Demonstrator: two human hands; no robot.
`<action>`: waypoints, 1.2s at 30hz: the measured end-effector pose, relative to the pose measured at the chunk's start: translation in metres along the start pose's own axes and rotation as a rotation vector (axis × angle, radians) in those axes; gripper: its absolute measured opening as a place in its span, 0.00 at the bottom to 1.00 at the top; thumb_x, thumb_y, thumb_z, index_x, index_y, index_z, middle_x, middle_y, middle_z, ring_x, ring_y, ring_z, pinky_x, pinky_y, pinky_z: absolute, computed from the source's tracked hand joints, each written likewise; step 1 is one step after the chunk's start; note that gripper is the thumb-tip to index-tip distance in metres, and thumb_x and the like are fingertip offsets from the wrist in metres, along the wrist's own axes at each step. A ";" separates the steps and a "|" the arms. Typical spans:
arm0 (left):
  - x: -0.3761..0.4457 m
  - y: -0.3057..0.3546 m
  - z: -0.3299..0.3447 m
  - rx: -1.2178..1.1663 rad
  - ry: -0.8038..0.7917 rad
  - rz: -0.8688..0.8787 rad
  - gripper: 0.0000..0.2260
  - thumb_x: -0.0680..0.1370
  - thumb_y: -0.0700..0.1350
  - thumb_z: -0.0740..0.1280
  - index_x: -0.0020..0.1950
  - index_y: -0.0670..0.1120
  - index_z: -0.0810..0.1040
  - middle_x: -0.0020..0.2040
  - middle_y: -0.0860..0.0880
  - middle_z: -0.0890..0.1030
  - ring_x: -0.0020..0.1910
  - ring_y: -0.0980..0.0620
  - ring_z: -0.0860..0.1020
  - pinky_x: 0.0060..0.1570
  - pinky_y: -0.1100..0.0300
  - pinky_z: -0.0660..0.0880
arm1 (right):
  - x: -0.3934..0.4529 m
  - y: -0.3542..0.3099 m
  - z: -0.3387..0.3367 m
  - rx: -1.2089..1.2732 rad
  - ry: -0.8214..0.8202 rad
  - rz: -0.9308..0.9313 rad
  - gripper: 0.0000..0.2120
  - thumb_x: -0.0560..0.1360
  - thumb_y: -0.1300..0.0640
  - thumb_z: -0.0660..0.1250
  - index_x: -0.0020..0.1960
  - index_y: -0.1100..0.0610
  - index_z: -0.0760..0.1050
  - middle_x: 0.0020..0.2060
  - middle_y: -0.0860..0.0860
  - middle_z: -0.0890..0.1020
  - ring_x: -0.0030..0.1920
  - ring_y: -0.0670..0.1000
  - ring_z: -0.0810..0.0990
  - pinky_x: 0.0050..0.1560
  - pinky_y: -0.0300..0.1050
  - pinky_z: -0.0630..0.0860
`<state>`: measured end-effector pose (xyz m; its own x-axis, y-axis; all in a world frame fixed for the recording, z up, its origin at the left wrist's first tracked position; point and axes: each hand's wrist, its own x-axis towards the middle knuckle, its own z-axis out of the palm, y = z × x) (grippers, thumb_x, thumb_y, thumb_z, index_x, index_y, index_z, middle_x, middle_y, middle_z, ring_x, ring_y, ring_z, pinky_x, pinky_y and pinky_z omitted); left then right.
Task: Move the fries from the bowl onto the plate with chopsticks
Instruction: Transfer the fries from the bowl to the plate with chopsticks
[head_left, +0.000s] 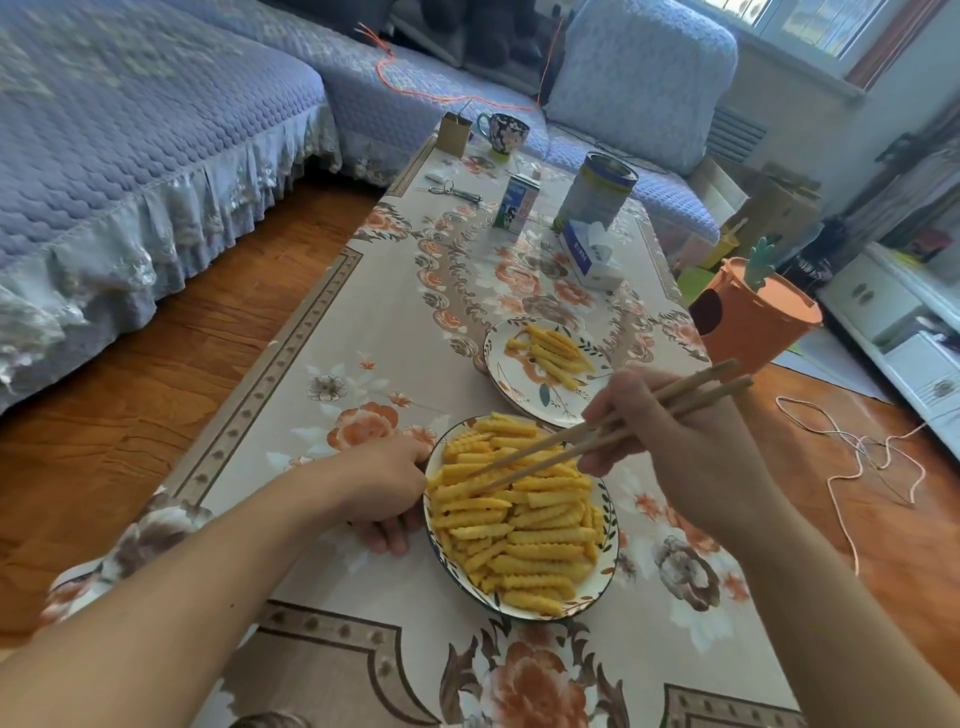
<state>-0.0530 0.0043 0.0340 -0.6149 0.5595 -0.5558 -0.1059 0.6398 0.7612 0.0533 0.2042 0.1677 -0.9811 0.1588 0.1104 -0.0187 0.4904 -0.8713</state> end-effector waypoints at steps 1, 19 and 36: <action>-0.001 0.000 0.001 0.001 0.000 0.012 0.10 0.82 0.47 0.63 0.60 0.49 0.80 0.44 0.42 0.85 0.32 0.47 0.85 0.34 0.53 0.83 | -0.002 -0.001 -0.002 -0.026 -0.002 -0.005 0.17 0.78 0.51 0.63 0.43 0.64 0.81 0.32 0.61 0.83 0.30 0.57 0.85 0.34 0.46 0.84; 0.004 -0.001 -0.003 -0.017 -0.036 -0.009 0.10 0.82 0.47 0.62 0.60 0.50 0.79 0.46 0.42 0.84 0.33 0.46 0.85 0.35 0.52 0.83 | 0.137 0.086 0.000 -0.041 0.410 0.095 0.11 0.84 0.53 0.64 0.46 0.56 0.81 0.33 0.58 0.84 0.34 0.56 0.86 0.44 0.60 0.85; -0.004 0.004 -0.002 0.013 0.010 -0.018 0.09 0.81 0.48 0.64 0.58 0.52 0.81 0.45 0.39 0.85 0.34 0.44 0.86 0.33 0.53 0.82 | 0.005 0.042 -0.058 0.259 0.690 0.218 0.24 0.85 0.44 0.59 0.45 0.64 0.77 0.28 0.55 0.83 0.30 0.56 0.85 0.34 0.48 0.85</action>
<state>-0.0528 0.0031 0.0397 -0.6208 0.5427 -0.5658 -0.1067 0.6565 0.7467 0.0590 0.2758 0.1591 -0.6269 0.7695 0.1222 0.0336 0.1833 -0.9825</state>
